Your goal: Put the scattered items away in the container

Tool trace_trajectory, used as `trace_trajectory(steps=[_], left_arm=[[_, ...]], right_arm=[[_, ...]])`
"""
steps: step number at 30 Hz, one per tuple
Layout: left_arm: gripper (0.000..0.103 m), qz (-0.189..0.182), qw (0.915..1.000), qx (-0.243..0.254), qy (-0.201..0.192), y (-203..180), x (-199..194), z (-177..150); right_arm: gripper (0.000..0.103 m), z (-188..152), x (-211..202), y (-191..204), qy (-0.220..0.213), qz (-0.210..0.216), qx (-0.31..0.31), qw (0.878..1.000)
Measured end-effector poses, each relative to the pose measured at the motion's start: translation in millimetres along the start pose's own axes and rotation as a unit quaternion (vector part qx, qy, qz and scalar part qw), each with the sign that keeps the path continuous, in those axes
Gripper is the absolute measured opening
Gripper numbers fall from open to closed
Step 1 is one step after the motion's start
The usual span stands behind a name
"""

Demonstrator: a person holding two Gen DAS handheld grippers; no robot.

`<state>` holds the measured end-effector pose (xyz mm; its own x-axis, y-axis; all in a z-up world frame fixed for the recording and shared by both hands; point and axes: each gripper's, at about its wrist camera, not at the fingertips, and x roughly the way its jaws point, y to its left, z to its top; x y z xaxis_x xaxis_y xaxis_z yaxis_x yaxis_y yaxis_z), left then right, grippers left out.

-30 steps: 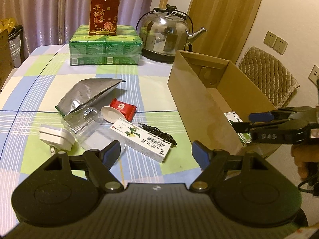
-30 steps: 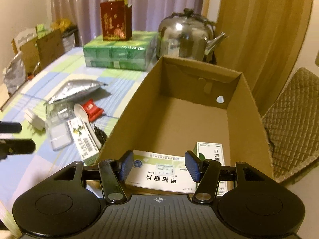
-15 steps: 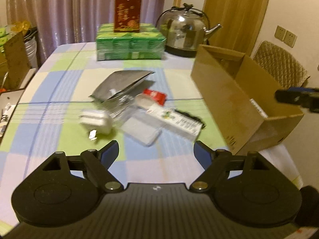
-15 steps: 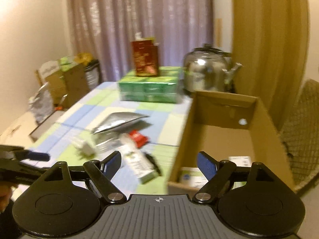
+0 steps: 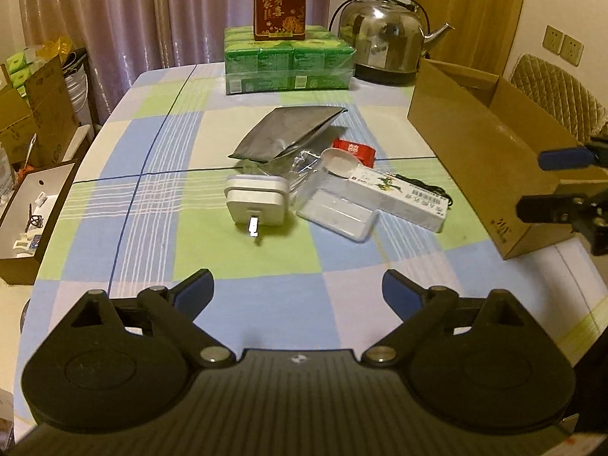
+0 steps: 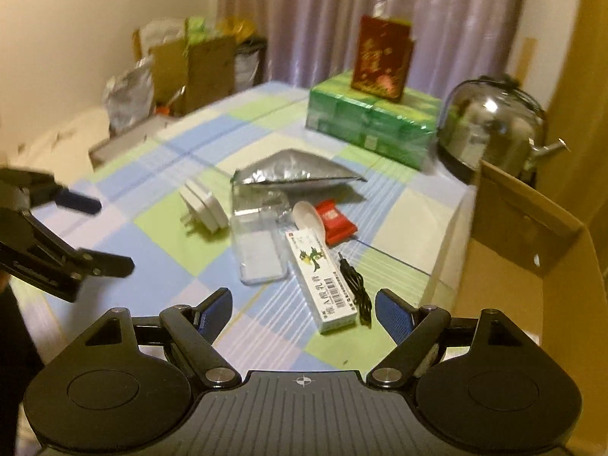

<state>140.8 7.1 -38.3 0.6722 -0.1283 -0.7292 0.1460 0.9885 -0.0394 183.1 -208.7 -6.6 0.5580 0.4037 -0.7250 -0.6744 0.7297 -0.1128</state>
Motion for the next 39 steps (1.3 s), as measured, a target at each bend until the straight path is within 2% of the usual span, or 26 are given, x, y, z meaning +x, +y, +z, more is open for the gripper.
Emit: trace_trajectory(steps=[6,16,27,30,34,37,39], left_arm=[[0.095,-0.011,0.9997,0.020,0.002,4,20,4],[0.096,-0.032,0.9994,0.009,0.000,18,39,6],[0.097,-0.060,0.9980,-0.019,-0.004,21,49,11],[0.097,-0.062,0.9978,-0.024,-0.003,19,53,12],[0.097,-0.064,0.9975,-0.031,0.003,18,56,11],[0.097,-0.064,0.9975,-0.030,0.006,17,55,9],[0.097,-0.064,0.9974,-0.034,0.008,17,54,8]], right_arm=[[0.080,10,50,0,0.042,-0.007,-0.043,0.998],[0.080,2,116,-16,0.072,-0.042,-0.014,0.996],[0.081,-2,143,-34,0.091,-0.057,0.032,0.994],[0.081,-4,147,-35,0.088,-0.045,0.041,0.994],[0.080,-6,148,-45,0.084,-0.027,0.082,0.993],[0.062,-8,140,-39,0.078,-0.024,0.079,0.994],[0.057,-10,135,-31,0.075,-0.017,0.076,0.994]])
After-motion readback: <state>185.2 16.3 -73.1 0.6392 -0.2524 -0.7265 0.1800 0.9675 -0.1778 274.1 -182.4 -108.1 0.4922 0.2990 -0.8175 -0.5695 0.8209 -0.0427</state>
